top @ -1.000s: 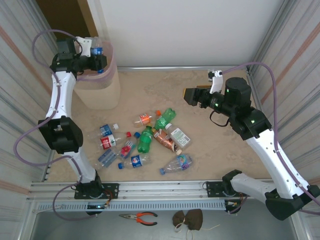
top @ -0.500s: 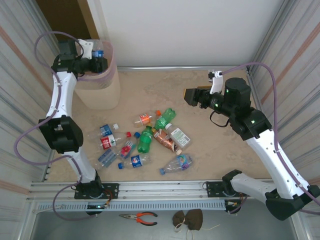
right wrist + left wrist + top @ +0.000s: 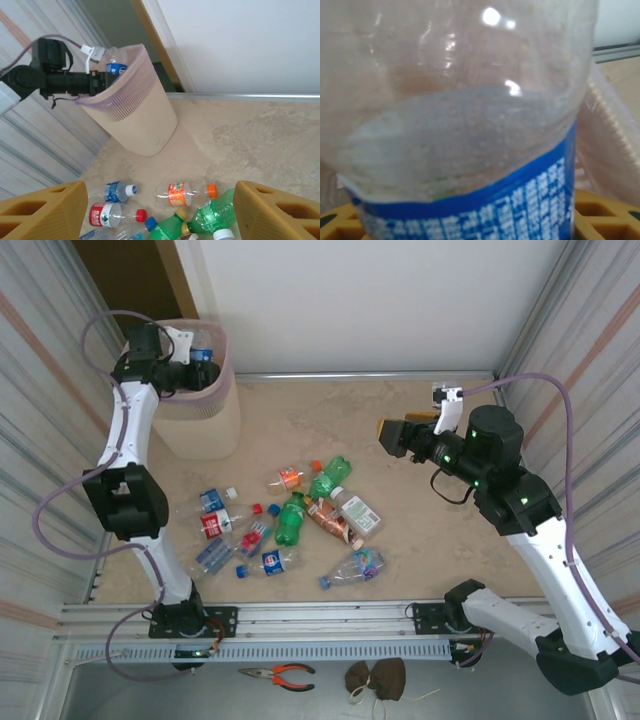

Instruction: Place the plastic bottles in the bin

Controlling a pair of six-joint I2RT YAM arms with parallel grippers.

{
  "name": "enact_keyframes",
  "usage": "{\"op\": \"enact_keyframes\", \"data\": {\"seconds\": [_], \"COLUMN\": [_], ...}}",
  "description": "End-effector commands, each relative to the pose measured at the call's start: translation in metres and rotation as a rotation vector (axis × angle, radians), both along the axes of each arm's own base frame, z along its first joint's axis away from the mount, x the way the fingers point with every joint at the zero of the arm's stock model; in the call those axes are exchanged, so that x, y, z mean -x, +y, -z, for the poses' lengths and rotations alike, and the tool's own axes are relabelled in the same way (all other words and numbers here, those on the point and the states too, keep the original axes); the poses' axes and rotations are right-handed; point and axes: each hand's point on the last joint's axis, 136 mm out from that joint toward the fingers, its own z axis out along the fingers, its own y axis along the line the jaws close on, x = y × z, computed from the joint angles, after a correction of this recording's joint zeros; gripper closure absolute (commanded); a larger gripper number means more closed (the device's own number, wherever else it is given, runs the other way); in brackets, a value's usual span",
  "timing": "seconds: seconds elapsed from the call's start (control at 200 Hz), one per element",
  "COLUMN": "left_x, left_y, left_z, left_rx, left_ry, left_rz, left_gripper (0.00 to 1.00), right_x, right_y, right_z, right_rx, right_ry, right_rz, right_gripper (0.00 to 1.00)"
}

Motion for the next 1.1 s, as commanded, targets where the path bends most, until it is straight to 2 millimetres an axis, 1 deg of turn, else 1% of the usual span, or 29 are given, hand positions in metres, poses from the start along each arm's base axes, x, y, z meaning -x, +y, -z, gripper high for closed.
{"op": "enact_keyframes", "data": {"seconds": [0.0, 0.11, 0.175, 0.25, 0.311, 0.406, 0.586, 0.656, 0.757, 0.862, 0.957, 1.017, 1.092], "left_x": [0.004, 0.002, 0.001, 0.000, -0.001, 0.001, 0.012, 0.020, 0.036, 0.058, 0.080, 0.095, 0.114], "left_y": [-0.006, -0.006, -0.005, -0.005, -0.004, -0.005, -0.009, -0.013, -0.017, -0.028, -0.045, -0.055, -0.069], "left_z": [0.027, 0.026, 0.019, 0.007, -0.006, -0.028, -0.077, -0.095, -0.115, -0.127, -0.130, -0.126, -0.116], "left_rx": [-0.033, -0.032, -0.032, -0.033, -0.032, -0.026, -0.010, -0.004, 0.000, -0.017, -0.055, -0.090, -0.133], "left_ry": [0.090, 0.091, 0.076, 0.050, 0.023, -0.020, -0.110, -0.144, -0.174, -0.189, -0.193, -0.183, -0.161], "left_rz": [0.023, 0.021, 0.014, 0.010, 0.004, 0.003, 0.013, 0.025, 0.043, 0.078, 0.123, 0.150, 0.189], "left_gripper": [0.41, 0.36, 0.31, 0.26, 0.23, 0.22, 0.21, 0.21, 0.22, 0.23, 0.23, 0.24, 0.23], "right_x": [0.002, 0.003, 0.004, 0.004, 0.004, 0.003, 0.004, 0.004, 0.005, 0.005, 0.005, 0.004, 0.003], "right_y": [-0.001, -0.002, -0.004, -0.005, -0.005, -0.004, -0.005, -0.006, -0.007, -0.008, -0.007, -0.007, -0.007], "right_z": [0.011, 0.008, 0.009, 0.009, 0.010, 0.008, 0.007, 0.007, 0.008, 0.010, 0.013, 0.015, 0.017], "right_rx": [0.029, 0.026, 0.028, 0.030, 0.033, 0.033, 0.039, 0.038, 0.044, 0.051, 0.055, 0.060, 0.064], "right_ry": [0.013, 0.009, 0.008, 0.006, 0.011, 0.010, 0.011, 0.008, 0.009, 0.012, 0.015, 0.020, 0.025], "right_rz": [-0.001, 0.002, 0.010, 0.016, 0.017, 0.014, 0.014, 0.017, 0.021, 0.022, 0.021, 0.021, 0.019], "right_gripper": [0.25, 0.25, 0.25, 0.25, 0.25, 0.25, 0.25, 0.25, 0.25, 0.25, 0.25, 0.25, 0.25]}}
